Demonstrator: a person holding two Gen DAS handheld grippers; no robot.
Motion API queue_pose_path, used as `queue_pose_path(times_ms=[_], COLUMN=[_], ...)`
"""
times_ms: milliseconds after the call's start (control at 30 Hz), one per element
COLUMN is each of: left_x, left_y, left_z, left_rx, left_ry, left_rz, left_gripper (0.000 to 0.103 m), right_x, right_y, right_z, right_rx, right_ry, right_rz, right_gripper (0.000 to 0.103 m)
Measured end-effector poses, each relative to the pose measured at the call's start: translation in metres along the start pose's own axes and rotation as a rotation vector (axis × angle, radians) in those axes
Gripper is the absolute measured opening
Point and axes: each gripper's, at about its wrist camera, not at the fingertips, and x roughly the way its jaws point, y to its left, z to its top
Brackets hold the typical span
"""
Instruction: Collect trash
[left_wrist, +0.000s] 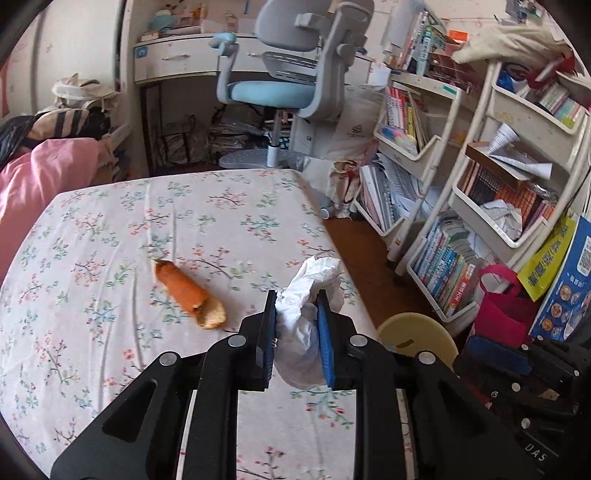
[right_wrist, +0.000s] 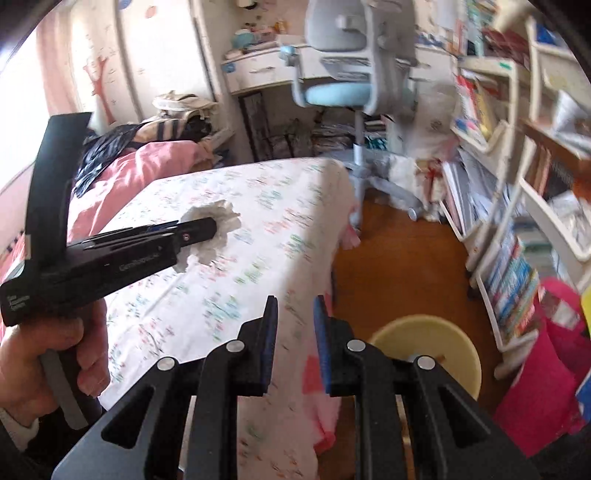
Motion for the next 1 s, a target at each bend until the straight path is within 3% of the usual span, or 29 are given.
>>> queue_pose_path(times_ms=[267,367,533,967,1000], left_x=[-0.023,-0.032,-0.039,-0.021,-0.021], left_y=[0.062,0.085,0.120,0.146,0.147], left_z=[0.017,0.020,0.026,0.037,0.037], left_rx=[-0.093,-0.120,-0.166,-0.197,-0.197], left_ry=[-0.059,-0.075,-0.087,-0.053,-0.054], left_rz=[0.015,0.035,0.056,0.041,0.042], left_gripper=[0.019,0.019,0.019,0.019,0.019], right_x=[0.041,0.065,0.105,0.163,0.164], right_y=[0.047,0.065,0.089,0.102,0.102], right_z=[0.027,0.038,0.049,0.063,0.063], right_rx=[-0.086,-0.113,-0.133,-0.147,-0.144], right_ry=[0.036,0.051,0.099,0.200,0.210], right_rz=[0.059,0.075,0.099,0.081,0.079], right_gripper=[0.021,0.041,0.049,0.050,0.045])
